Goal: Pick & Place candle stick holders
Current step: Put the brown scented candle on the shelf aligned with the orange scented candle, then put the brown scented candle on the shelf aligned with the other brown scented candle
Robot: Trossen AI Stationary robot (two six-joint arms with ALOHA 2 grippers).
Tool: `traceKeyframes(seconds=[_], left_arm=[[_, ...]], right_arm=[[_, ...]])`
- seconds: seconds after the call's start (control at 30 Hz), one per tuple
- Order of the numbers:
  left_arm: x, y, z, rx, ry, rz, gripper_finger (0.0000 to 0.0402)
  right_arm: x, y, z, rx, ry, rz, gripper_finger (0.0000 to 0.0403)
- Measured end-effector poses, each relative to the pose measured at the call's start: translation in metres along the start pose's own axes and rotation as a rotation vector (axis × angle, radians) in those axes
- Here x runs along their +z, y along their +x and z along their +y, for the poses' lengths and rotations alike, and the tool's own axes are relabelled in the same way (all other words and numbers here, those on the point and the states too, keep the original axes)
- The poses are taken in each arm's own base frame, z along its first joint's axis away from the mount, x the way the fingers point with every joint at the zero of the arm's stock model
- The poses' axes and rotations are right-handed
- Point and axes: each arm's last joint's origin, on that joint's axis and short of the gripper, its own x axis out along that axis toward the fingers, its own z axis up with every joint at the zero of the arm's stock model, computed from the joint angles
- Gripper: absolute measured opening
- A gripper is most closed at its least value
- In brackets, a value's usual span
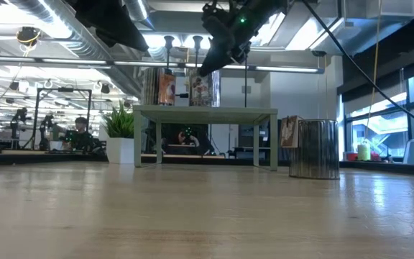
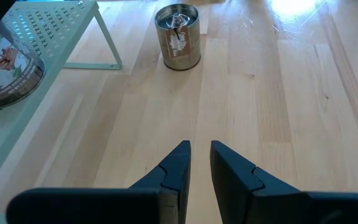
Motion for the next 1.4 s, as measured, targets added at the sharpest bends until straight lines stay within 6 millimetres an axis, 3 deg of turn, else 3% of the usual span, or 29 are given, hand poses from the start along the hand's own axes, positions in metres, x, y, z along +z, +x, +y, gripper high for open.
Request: traceKeyframes(seconds=[0.43, 0.7, 0.8, 1.1, 1.4], left_arm=[[0.0, 0.0, 0.0, 0.0, 0.0, 0.001, 0.0058], [0.0, 0.0, 0.0, 0.006, 0.0, -0.001, 0.0058], [0.0, 0.0, 0.0, 0.007, 0.0, -0.001, 0.0058], [0.0, 0.0, 0.0, 0.002, -0.001, -0.003, 0.0058], [0.001, 0.0, 0.0, 0.003, -0.003, -0.006, 0.0058]], right_arm=[[0.005, 0.0, -0.001, 0.002, 0.139, -0.046, 0.0023], [0.005, -0.015, 0.034, 0.446, 0.066, -0.028, 0.0023], [0.0, -0.023, 0.05, 0.513, 0.034, 0.024, 0.0023], [-0.036, -0.058, 0.075, 0.404, -0.1, 0.39, 0.0023], [-0.039, -0.059, 0.073, 0.388, -0.031, 0.439, 0.0023]])
